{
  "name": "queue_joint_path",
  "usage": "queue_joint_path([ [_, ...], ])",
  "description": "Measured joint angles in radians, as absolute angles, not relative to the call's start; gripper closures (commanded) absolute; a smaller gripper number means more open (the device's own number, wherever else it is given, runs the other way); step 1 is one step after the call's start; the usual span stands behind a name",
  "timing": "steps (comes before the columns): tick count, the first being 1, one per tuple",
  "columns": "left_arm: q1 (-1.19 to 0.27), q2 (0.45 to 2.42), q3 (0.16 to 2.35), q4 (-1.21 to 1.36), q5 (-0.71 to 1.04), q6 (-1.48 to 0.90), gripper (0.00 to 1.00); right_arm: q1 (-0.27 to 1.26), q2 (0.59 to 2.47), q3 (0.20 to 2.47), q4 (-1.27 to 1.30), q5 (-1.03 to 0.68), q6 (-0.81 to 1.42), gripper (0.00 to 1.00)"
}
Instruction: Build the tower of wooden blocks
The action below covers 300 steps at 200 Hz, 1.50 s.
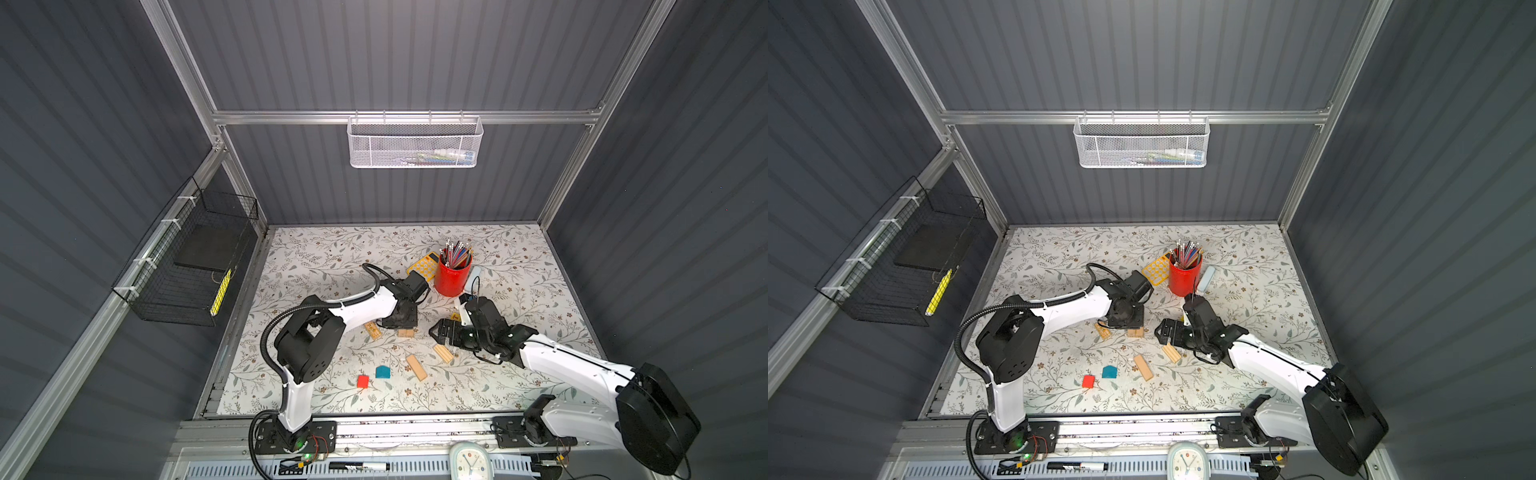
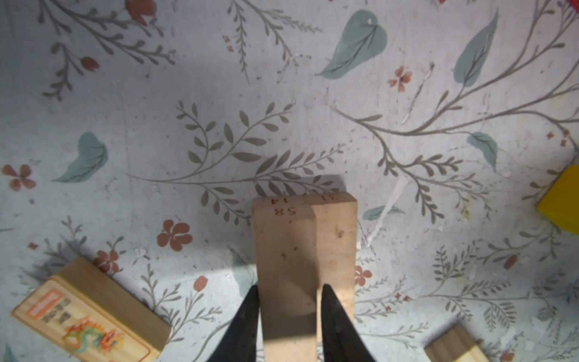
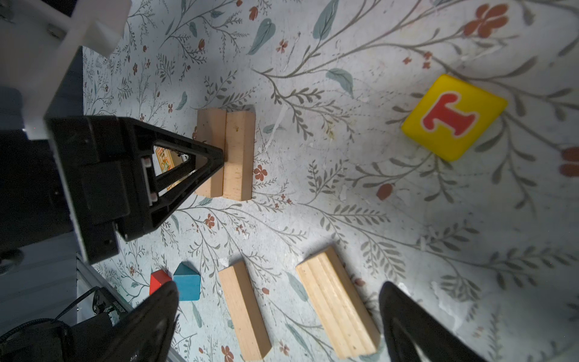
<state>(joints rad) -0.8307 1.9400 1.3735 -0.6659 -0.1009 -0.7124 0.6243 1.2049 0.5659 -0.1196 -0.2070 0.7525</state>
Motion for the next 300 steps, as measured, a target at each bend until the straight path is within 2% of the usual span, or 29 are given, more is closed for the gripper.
queue_joint_path([
  [61, -0.831, 1.940, 1.396, -0.677, -0.104, -0.712, 0.65, 0.624, 1.205, 0.563, -0.120, -0.211, 0.752, 0.01],
  [206, -0.831, 1.892, 1.433, -0.694, -0.133, -0.712, 0.50, 0.625, 1.180, 0.620, -0.239, -0.202, 0.683, 0.01],
  [300, -0.831, 1.945, 1.399, -0.665, -0.130, -0.738, 0.53, 0.625, 1.180, 0.620, -0.238, -0.202, 0.684, 0.01],
])
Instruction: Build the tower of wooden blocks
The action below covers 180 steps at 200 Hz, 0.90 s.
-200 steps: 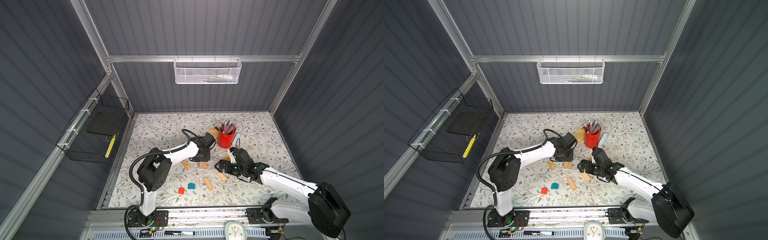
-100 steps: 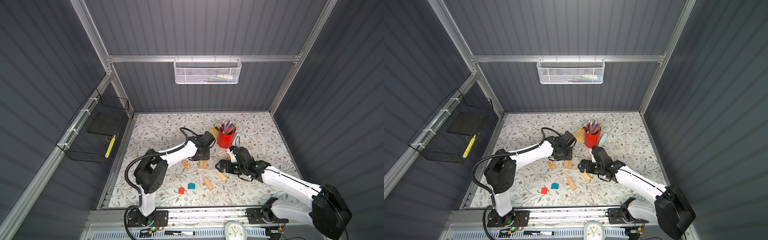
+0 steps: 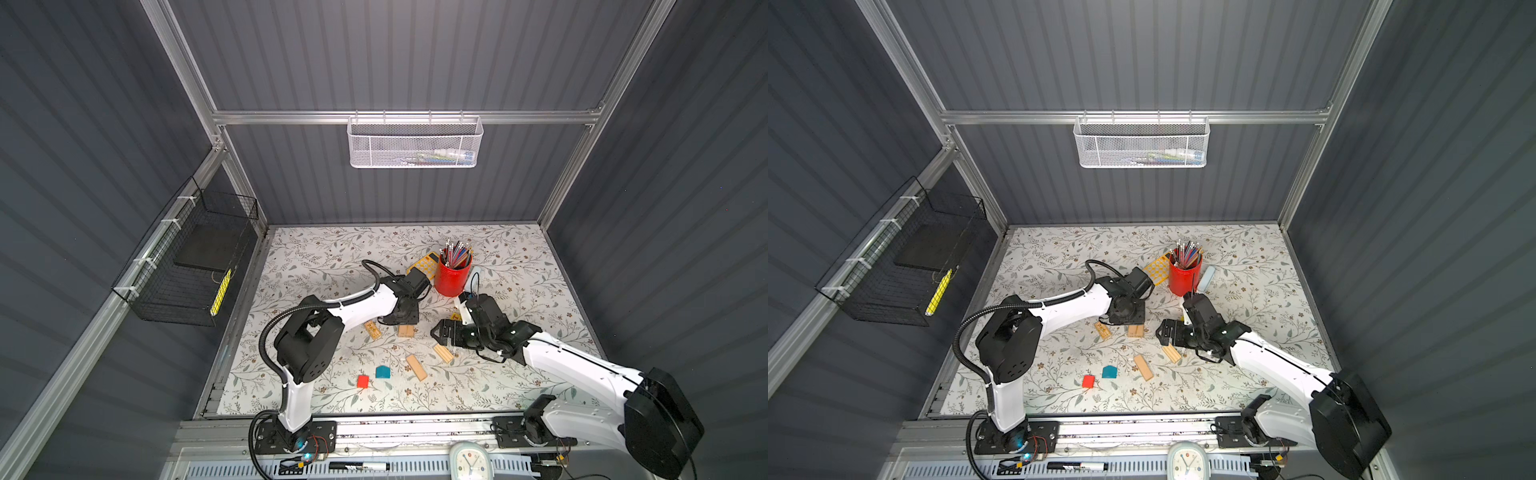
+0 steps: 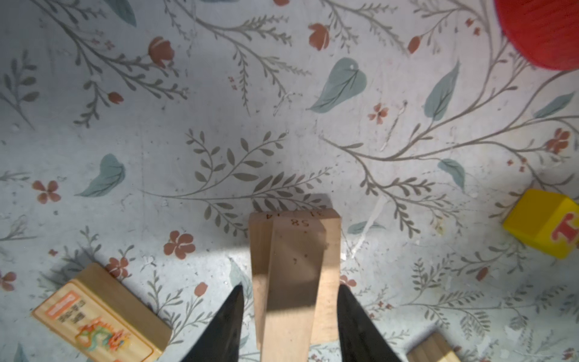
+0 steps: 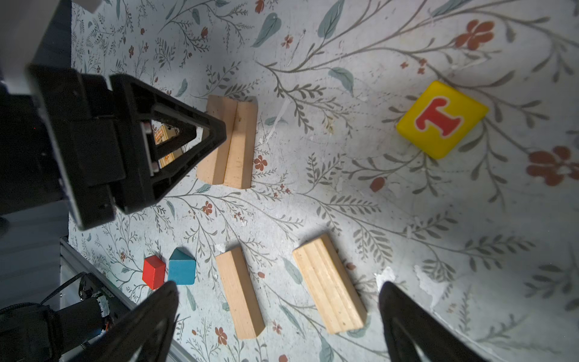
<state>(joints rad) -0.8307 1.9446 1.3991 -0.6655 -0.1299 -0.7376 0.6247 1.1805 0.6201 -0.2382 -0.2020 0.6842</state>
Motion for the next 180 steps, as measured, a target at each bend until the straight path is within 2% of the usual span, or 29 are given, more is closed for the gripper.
queue_joint_path([
  [103, -0.831, 1.957, 1.379, -0.641, -0.131, -0.775, 0.63, 0.625, 1.180, 0.619, -0.236, -0.201, 0.685, 0.01],
  [180, -0.831, 1.957, 1.379, -0.640, -0.132, -0.775, 0.64, 0.625, 1.180, 0.619, -0.234, -0.197, 0.685, 0.01],
])
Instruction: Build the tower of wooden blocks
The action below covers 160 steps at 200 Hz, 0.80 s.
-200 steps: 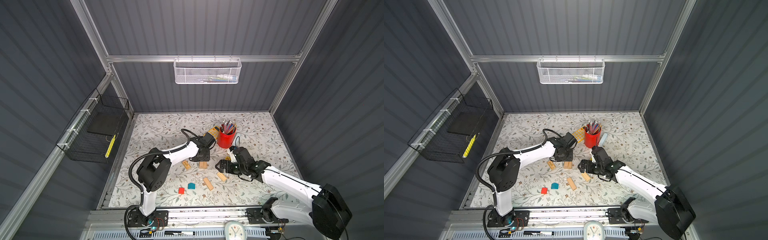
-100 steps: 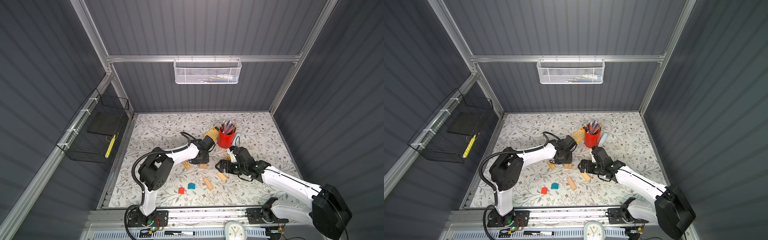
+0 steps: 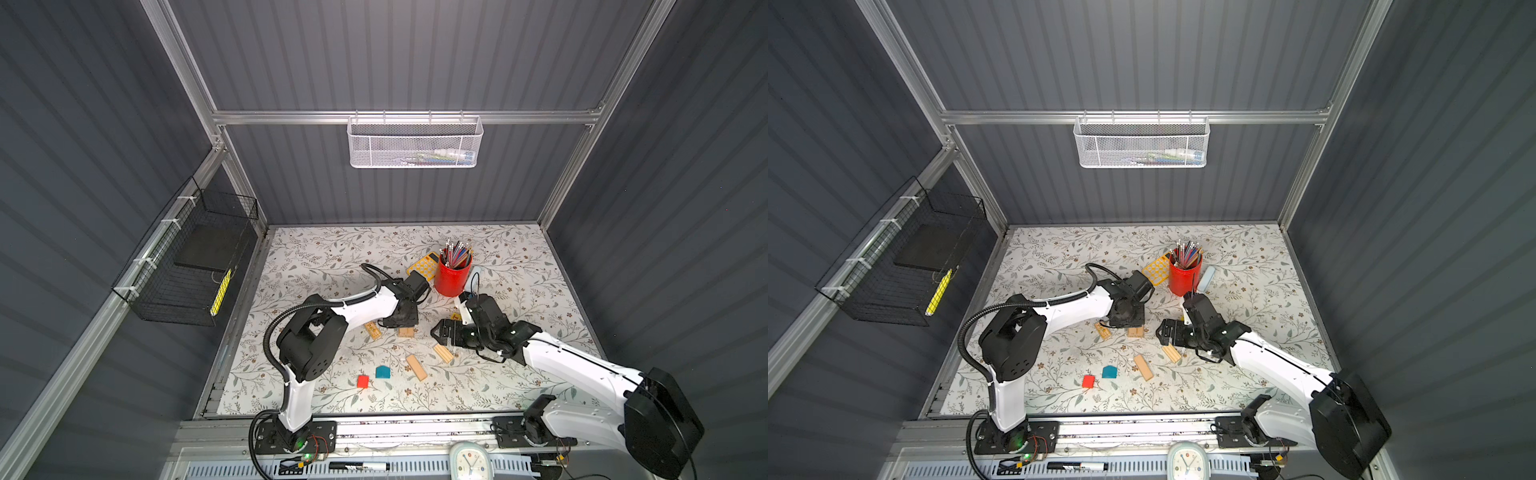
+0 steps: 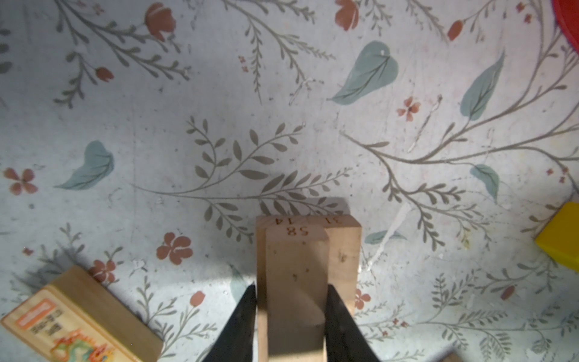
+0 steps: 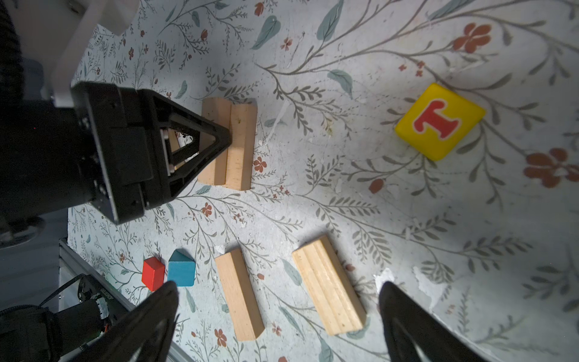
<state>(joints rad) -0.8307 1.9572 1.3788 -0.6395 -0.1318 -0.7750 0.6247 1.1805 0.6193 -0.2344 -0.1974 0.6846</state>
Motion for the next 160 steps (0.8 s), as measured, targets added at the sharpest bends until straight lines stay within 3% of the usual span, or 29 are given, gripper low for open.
queue_joint_path([
  [93, -0.830, 1.957, 1.370, -0.639, -0.131, -0.774, 0.68, 0.625, 1.180, 0.619, -0.234, -0.197, 0.688, 0.01],
  [160, -0.830, 1.956, 1.369, -0.639, -0.131, -0.771, 0.56, 0.625, 1.180, 0.619, -0.234, -0.196, 0.688, 0.01],
])
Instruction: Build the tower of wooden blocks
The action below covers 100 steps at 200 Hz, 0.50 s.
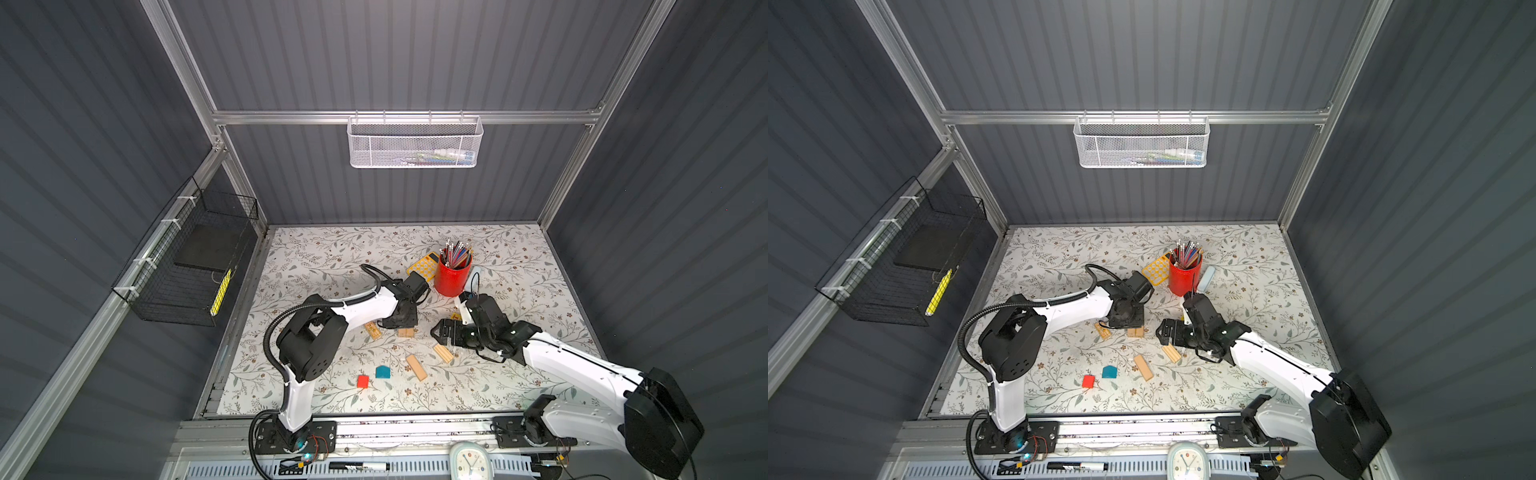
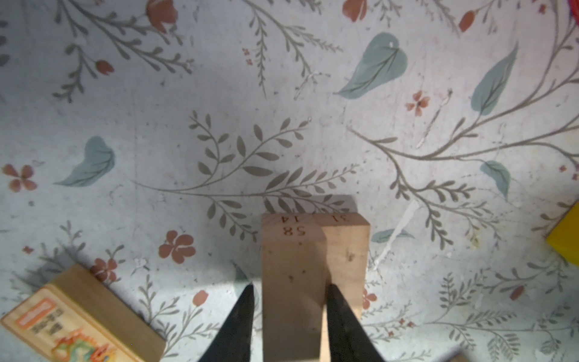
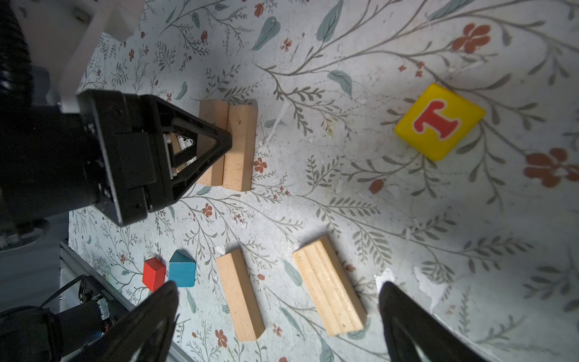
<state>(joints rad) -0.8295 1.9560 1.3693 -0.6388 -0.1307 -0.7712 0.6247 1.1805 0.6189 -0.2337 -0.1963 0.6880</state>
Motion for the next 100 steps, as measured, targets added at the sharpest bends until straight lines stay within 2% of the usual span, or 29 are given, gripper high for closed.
queue_joint_path([
  [32, -0.830, 1.931, 1.363, -0.641, -0.134, -0.771, 0.45, 0.625, 1.180, 0.620, -0.246, -0.191, 0.685, 0.01],
  [73, -0.830, 1.794, 1.312, -0.631, -0.159, -0.769, 0.20, 0.665, 1.191, 0.688, -0.336, -0.149, 0.655, 0.01],
  [100, -0.830, 1.647, 1.230, -0.600, -0.178, -0.764, 0.08, 0.733, 1.229, 0.773, -0.418, -0.104, 0.626, 0.02],
])
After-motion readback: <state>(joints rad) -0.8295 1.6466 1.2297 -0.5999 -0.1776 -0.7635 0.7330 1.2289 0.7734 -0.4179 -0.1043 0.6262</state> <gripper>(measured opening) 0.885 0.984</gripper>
